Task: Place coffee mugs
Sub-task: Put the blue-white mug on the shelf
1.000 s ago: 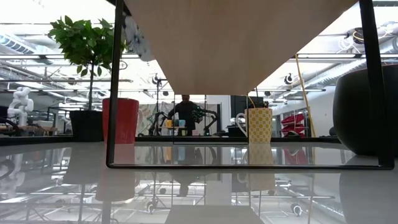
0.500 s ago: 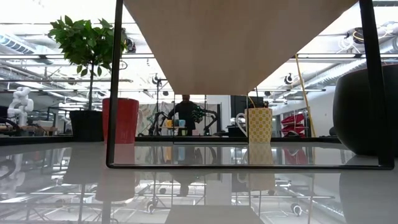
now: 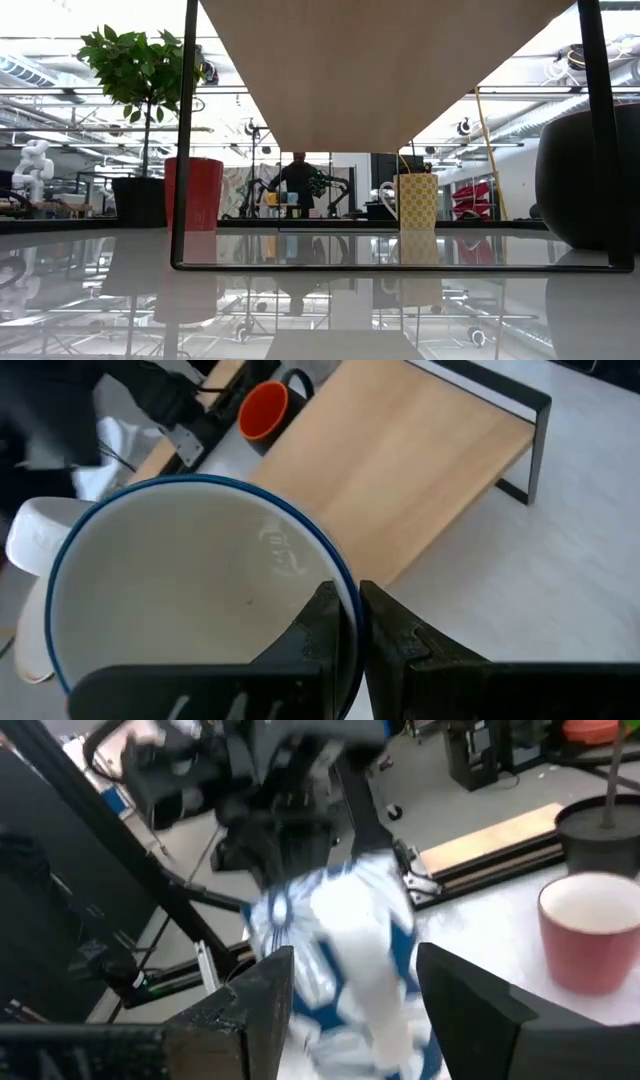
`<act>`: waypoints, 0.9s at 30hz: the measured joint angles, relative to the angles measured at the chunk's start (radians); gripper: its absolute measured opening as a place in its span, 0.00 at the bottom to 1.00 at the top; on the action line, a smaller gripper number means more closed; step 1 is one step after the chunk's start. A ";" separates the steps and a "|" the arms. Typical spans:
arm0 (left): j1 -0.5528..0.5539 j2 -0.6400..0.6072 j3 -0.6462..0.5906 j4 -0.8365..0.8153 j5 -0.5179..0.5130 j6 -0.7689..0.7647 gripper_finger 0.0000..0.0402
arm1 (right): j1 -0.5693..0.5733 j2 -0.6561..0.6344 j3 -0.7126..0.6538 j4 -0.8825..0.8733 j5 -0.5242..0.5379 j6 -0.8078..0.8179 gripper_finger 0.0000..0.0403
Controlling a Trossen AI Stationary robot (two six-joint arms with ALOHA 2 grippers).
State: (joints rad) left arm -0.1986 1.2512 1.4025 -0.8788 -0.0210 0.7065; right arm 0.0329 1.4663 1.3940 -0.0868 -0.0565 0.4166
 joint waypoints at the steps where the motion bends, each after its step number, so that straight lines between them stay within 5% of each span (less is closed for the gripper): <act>1: 0.000 0.005 0.000 -0.001 0.000 0.002 0.05 | -0.004 0.006 0.000 0.011 0.001 -0.005 0.49; 10: -0.012 0.039 0.000 0.019 -0.019 0.032 0.05 | -0.040 0.038 0.000 0.030 -0.137 -0.010 0.48; 20: -0.013 0.047 0.000 0.019 -0.014 0.016 0.05 | -0.053 0.044 0.000 0.029 -0.242 -0.042 0.13; 27: -0.013 0.048 0.000 0.017 -0.024 -0.042 0.08 | -0.051 0.044 0.000 0.024 -0.238 -0.031 0.12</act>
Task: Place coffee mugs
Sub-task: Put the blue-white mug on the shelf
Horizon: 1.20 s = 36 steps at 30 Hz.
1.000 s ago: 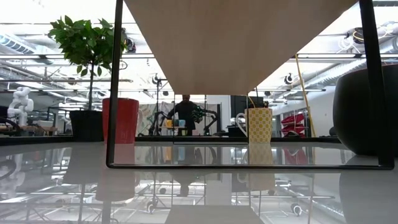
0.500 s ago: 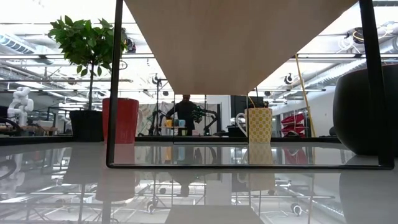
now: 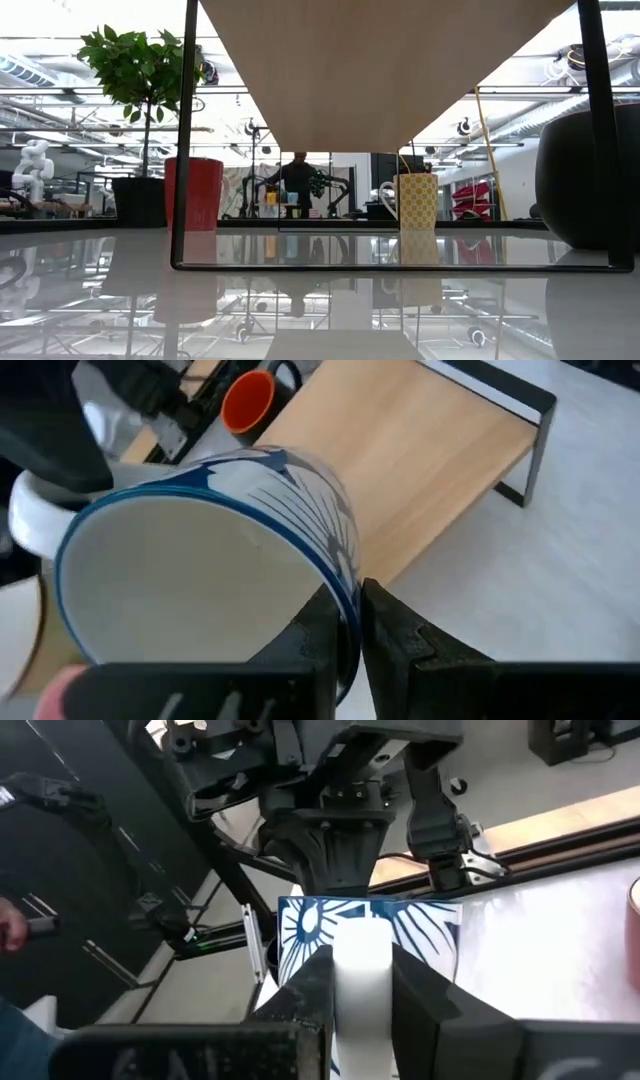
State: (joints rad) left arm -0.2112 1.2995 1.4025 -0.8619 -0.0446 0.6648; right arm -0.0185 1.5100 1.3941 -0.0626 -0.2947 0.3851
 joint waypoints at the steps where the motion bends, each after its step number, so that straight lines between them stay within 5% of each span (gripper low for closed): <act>1: 0.002 0.000 0.000 0.000 -0.012 -0.028 0.11 | 0.000 0.000 0.000 -0.001 -0.001 0.005 0.12; 19: 0.005 -0.050 0.001 0.002 -0.278 -0.486 0.77 | -0.014 -0.139 -0.002 -0.204 0.042 -0.025 0.12; 29: 0.051 -0.067 0.000 -0.008 -0.359 -0.543 0.81 | -0.014 -0.327 -0.033 -0.228 0.163 -0.086 0.12; 36: 0.072 -0.066 0.000 -0.008 -0.358 -0.545 0.81 | -0.014 -0.541 -0.340 0.094 0.230 -0.073 0.12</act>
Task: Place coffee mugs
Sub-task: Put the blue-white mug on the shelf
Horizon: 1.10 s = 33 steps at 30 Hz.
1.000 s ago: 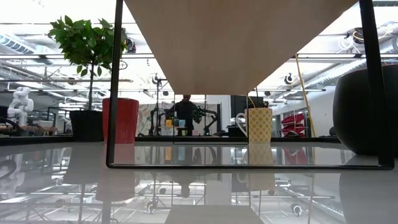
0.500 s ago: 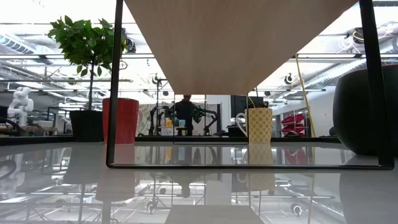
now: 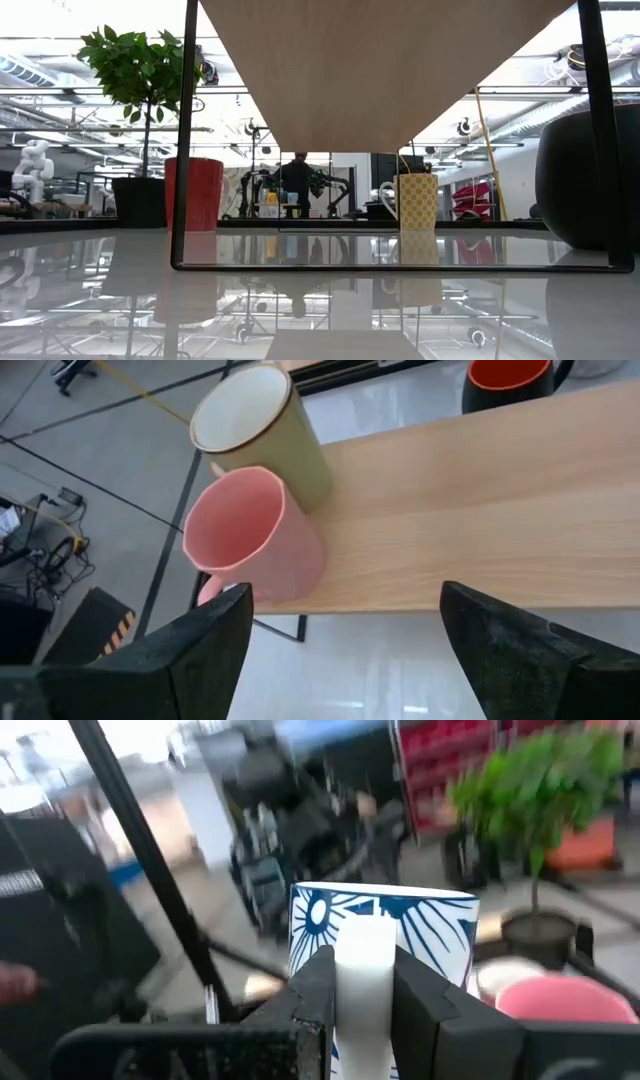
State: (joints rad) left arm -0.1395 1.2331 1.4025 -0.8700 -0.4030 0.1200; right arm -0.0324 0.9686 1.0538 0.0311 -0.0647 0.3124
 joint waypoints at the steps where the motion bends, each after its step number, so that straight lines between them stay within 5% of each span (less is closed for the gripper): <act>1: 0.002 0.000 0.000 0.000 0.001 0.000 0.81 | 0.003 -0.030 -0.055 0.077 0.010 -0.001 0.12; 8: 0.017 0.000 0.000 0.000 0.000 -0.060 0.81 | 0.037 -0.145 -0.348 0.479 0.008 -0.120 0.12; 18: -0.017 0.000 0.000 -0.001 -0.009 -0.335 0.81 | 0.041 -0.167 -0.469 0.525 -0.129 -0.266 0.12; 33: -0.066 0.009 0.000 -0.002 0.029 -0.525 0.81 | 0.010 -0.166 -0.659 0.636 -0.088 -0.381 0.12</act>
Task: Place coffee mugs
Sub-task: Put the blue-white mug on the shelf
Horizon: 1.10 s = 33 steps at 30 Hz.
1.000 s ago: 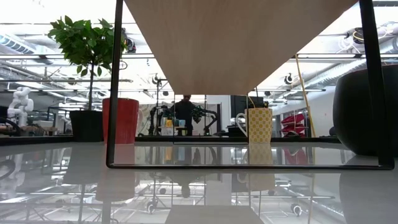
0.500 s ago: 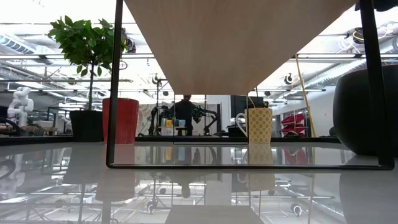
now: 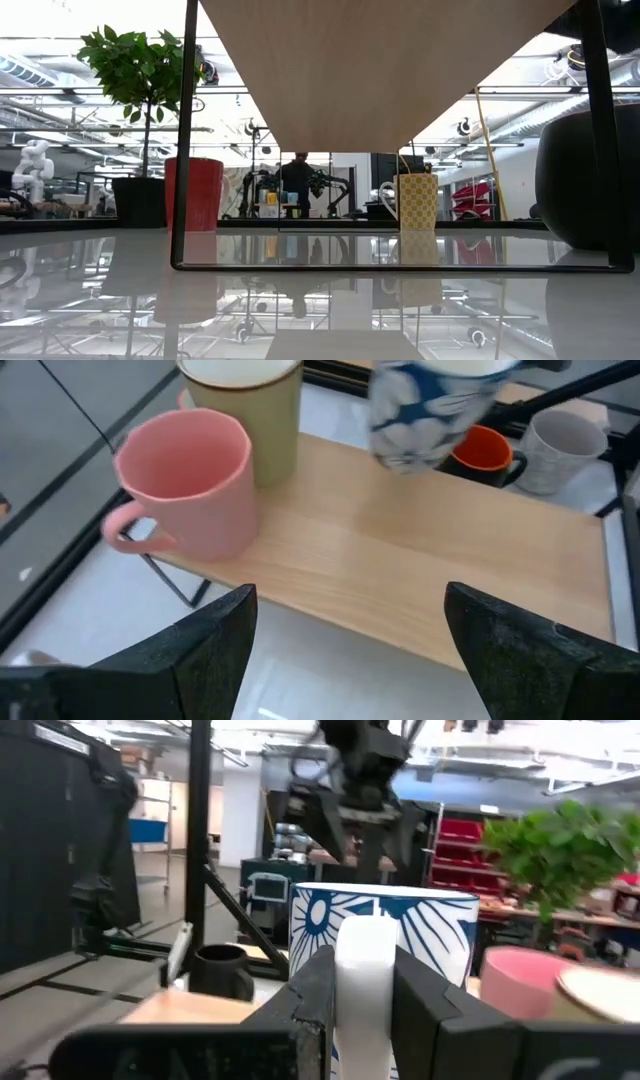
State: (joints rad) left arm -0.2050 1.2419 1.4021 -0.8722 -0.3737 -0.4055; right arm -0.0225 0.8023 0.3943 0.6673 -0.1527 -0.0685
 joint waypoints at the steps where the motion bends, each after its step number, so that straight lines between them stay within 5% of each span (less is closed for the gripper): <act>1: 0.000 0.000 0.000 0.000 0.009 0.000 0.81 | -0.006 0.000 -0.016 0.013 0.001 0.000 0.12; 12: 0.002 0.018 0.000 0.000 0.017 -0.045 0.81 | -0.088 0.000 -0.133 0.114 0.018 0.022 0.12; 33: 0.004 0.116 0.000 0.078 0.089 -0.045 0.81 | -0.109 0.136 -0.137 0.236 -0.059 0.031 0.12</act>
State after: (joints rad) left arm -0.2012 1.3579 1.4017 -0.7941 -0.2844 -0.4505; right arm -0.1314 0.9380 0.2573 0.9035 -0.2119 -0.0380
